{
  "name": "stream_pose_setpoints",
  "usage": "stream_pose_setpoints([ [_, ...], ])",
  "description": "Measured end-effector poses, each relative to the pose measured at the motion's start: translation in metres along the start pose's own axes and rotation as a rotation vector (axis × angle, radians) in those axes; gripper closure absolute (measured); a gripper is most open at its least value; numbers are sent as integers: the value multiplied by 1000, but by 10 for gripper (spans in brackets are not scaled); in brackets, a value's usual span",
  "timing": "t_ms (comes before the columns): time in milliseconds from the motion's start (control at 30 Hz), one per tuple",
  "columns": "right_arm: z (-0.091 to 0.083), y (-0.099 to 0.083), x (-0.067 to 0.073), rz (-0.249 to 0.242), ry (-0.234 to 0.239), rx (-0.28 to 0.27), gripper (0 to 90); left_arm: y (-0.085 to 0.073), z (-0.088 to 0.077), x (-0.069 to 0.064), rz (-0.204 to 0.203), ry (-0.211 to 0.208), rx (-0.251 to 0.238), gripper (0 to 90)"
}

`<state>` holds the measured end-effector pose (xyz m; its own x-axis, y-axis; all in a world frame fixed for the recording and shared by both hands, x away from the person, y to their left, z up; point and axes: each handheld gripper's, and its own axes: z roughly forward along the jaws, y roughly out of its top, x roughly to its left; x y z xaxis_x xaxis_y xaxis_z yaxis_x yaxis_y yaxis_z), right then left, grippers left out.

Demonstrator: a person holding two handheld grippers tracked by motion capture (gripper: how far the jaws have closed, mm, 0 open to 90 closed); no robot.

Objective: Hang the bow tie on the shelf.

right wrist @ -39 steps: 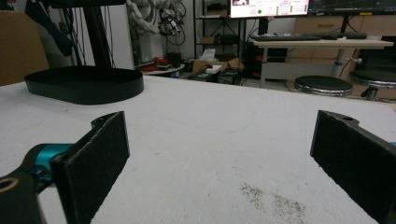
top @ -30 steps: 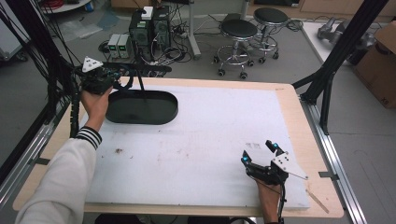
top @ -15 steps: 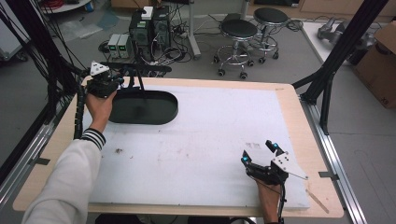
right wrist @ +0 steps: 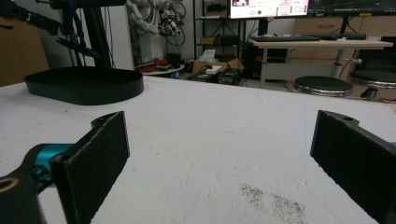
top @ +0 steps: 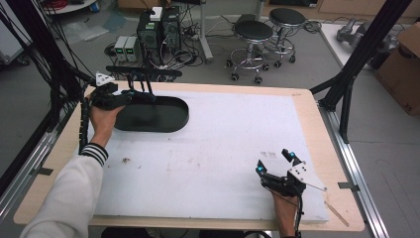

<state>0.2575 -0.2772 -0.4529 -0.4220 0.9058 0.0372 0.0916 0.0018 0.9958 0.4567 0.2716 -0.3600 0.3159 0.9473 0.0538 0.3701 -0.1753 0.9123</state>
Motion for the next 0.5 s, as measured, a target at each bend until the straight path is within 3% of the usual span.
stream_pose_setpoints([
  [67,0,0,0,-7,1,0,35,-6,-7,-1,16,-40,-8,297],
  [100,0,0,0,-7,1,0,35,-6,-7,-1,16,-40,-8,236],
  [133,0,0,0,-9,4,0,35,-13,-15,-3,-4,-94,-40,186],
  [167,0,0,0,-7,6,0,35,-16,-20,-3,-8,-121,-57,160],
  [233,-1,0,0,4,7,-5,35,-24,-31,-4,-14,-179,-99,132],
  [267,-1,0,0,4,7,-5,35,-24,-31,-4,-14,-179,-99,123],
  [333,-1,0,0,0,9,-6,35,-32,-41,-6,-26,-221,-125,123],
  [433,-1,0,-1,2,8,-10,35,-45,-57,-12,-1,-276,-158,113],
  [500,-1,0,-1,3,8,-11,35,-61,-76,-20,39,-309,-190,109],
])
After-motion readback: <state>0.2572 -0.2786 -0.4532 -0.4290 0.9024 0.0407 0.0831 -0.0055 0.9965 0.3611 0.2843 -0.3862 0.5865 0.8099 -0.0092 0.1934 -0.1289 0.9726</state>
